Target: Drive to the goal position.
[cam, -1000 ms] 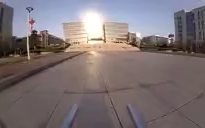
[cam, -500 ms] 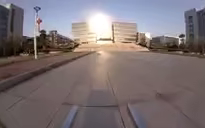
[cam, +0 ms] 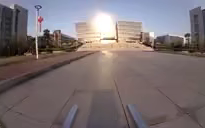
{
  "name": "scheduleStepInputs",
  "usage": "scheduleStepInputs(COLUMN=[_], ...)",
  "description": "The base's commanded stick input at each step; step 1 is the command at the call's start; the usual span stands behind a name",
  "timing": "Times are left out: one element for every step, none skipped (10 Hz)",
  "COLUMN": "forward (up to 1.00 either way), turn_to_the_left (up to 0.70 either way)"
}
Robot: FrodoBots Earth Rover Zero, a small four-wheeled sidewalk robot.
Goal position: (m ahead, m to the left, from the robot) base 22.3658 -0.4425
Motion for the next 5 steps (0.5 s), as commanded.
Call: scheduleStepInputs(forward=[0.70,0.70,0.70,0.70,0.70], turn_to_the_left=[0.00,0.00,0.00,0.00,0.00])
